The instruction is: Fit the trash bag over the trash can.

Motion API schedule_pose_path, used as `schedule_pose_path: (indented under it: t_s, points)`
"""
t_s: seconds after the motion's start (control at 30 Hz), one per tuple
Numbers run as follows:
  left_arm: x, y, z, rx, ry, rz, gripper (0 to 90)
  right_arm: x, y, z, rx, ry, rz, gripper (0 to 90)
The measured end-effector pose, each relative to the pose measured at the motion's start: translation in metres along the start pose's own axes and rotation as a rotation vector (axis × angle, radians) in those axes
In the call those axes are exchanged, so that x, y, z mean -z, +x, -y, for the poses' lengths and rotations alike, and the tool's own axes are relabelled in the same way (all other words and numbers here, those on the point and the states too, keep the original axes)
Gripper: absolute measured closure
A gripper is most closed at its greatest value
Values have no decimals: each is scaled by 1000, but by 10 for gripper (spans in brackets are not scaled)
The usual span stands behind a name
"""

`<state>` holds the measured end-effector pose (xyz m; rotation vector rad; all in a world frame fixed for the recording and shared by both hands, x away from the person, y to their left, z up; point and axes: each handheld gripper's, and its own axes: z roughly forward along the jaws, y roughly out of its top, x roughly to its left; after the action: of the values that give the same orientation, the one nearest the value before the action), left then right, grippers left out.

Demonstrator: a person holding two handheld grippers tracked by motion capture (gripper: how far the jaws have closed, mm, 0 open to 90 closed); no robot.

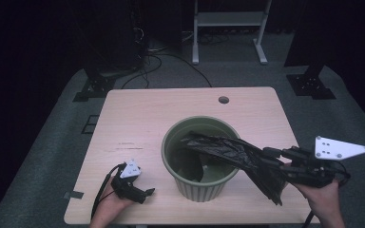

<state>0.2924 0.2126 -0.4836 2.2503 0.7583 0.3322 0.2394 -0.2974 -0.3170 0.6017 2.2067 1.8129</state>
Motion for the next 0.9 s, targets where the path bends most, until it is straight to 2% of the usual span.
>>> schedule_pose_path:
  t_s: [0.23,0.33,0.47,0.6,0.8,0.9]
  points:
    - [0,0,0,1,0,-1,0,4,14,7,-23,5,-53,601]
    - [0,0,0,1,0,-1,0,3,18,13,-25,31,-48,607]
    - [0,0,0,1,0,-1,0,0,20,22,-24,62,-44,700]
    - [0,0,0,1,0,-1,0,0,19,25,-19,56,-45,890]
    - [0,0,0,-2,-1,2,0,-2,17,20,-16,36,-51,900]
    - [0,-1,0,1,-4,14,0,-4,14,11,-4,22,-51,900]
